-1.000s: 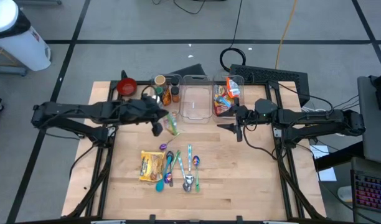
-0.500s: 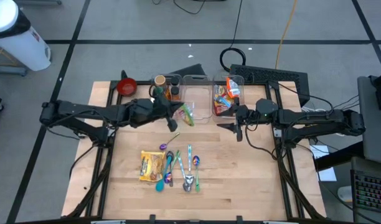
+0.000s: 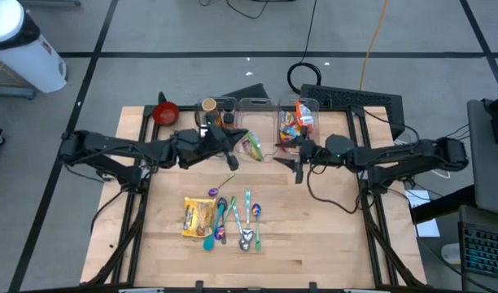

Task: Pick & Place Food Item
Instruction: Put the green noodle pack into the right transparent bin

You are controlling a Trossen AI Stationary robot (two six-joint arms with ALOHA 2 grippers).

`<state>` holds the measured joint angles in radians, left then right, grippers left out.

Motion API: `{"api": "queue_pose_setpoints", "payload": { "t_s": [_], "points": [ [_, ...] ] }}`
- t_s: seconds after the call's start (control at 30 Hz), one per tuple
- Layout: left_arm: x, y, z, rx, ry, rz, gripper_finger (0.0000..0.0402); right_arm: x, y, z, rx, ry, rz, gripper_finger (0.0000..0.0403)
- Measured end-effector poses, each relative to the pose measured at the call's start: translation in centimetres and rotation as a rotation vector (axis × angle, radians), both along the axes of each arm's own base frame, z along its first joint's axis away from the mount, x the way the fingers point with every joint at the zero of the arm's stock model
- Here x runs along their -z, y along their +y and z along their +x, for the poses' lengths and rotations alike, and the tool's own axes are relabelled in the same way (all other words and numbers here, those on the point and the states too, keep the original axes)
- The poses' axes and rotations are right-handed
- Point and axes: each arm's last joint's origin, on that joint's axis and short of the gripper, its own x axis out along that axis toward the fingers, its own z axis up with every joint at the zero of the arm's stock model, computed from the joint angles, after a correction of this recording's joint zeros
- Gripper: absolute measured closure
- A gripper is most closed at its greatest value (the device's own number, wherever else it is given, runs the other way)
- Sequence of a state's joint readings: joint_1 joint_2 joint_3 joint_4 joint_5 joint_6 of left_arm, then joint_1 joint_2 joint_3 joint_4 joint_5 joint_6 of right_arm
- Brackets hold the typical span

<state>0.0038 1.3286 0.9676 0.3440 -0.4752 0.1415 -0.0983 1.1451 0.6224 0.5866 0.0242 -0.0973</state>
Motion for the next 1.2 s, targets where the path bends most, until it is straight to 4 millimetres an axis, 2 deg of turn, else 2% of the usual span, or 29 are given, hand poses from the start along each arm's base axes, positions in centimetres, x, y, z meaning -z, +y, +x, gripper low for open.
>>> {"api": "queue_pose_setpoints", "payload": {
  "t_s": [0.13,0.4,0.53,0.7,0.83,1.03,1.2],
  "points": [
    [0.8,-0.3,0.6,-0.022,0.067,0.064,0.0399,1.0,0.2,1.0,-0.012,0.01,0.043,0.0202],
    [0.6,-0.8,0.5,-0.044,0.074,0.111,0.0397,1.9,0.3,2.4,0.012,-0.04,-0.01,0.0197],
    [0.6,-0.8,0.4,-0.043,0.075,0.107,0.0399,2.5,0.7,2.9,0.044,-0.013,-0.056,0.0159],
    [0.7,-0.8,0.5,-0.042,0.073,0.096,0.0398,1.9,0.8,3.5,0.123,-0.043,-0.003,0.0098],
    [0.7,-0.8,0.5,-0.043,0.075,0.098,0.0397,1.9,1.5,4.1,0.101,-0.037,0.001,0.0073],
    [0.8,-0.7,0.4,-0.095,0.106,0.125,0.0398,1.5,2.8,5.2,0.075,-0.049,-0.065,0.0072],
    [0.9,-0.6,0.3,-0.109,0.119,0.129,0.0399,1.5,3.1,5.9,0.188,-0.053,-0.112,0.0088]
  ]
}}
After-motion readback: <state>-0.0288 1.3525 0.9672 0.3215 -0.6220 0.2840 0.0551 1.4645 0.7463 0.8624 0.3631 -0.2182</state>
